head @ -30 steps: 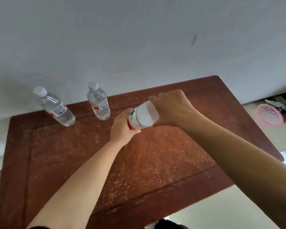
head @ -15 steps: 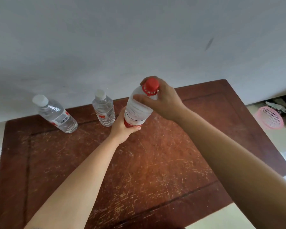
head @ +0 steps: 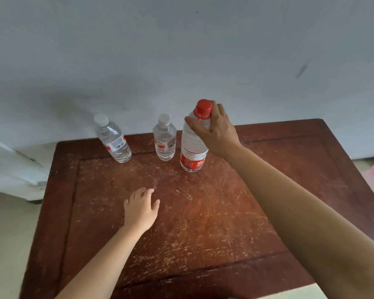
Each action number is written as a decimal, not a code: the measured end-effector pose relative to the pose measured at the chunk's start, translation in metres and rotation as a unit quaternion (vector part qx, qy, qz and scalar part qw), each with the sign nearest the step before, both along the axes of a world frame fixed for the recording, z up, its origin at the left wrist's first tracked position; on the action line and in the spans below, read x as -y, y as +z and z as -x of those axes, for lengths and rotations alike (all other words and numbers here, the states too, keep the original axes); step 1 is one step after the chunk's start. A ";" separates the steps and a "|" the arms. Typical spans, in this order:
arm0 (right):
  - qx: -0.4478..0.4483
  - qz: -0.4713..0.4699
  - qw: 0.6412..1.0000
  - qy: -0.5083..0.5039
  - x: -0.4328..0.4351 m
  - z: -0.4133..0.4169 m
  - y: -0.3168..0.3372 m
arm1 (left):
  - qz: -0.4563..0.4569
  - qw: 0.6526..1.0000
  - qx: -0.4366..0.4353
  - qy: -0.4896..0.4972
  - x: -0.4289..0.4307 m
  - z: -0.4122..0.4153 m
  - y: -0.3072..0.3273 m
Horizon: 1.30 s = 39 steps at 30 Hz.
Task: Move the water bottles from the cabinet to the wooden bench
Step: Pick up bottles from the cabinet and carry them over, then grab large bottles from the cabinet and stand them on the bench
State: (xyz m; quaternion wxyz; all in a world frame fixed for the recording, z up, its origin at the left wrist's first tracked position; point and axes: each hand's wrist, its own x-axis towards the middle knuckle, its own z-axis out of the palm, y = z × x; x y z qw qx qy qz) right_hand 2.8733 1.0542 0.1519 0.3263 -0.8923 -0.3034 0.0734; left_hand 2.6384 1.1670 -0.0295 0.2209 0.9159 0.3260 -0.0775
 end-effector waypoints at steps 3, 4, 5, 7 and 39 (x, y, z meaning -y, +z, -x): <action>0.012 0.023 1.000 0.015 0.011 0.009 0.007 | -0.027 0.999 -0.001 0.021 0.006 0.023 0.015; 0.021 0.028 0.999 0.022 0.013 0.013 0.009 | -0.041 0.999 0.008 0.023 0.008 0.028 0.020; 0.034 0.030 0.998 0.032 0.017 0.019 0.012 | -0.057 0.998 0.019 0.027 0.011 0.034 0.028; 0.064 0.030 0.996 0.053 0.031 0.034 0.014 | -0.088 0.994 0.042 0.041 0.019 0.049 0.044; 0.172 -0.180 0.597 0.763 0.197 0.896 0.041 | -0.355 0.571 -0.088 0.735 0.541 0.816 0.257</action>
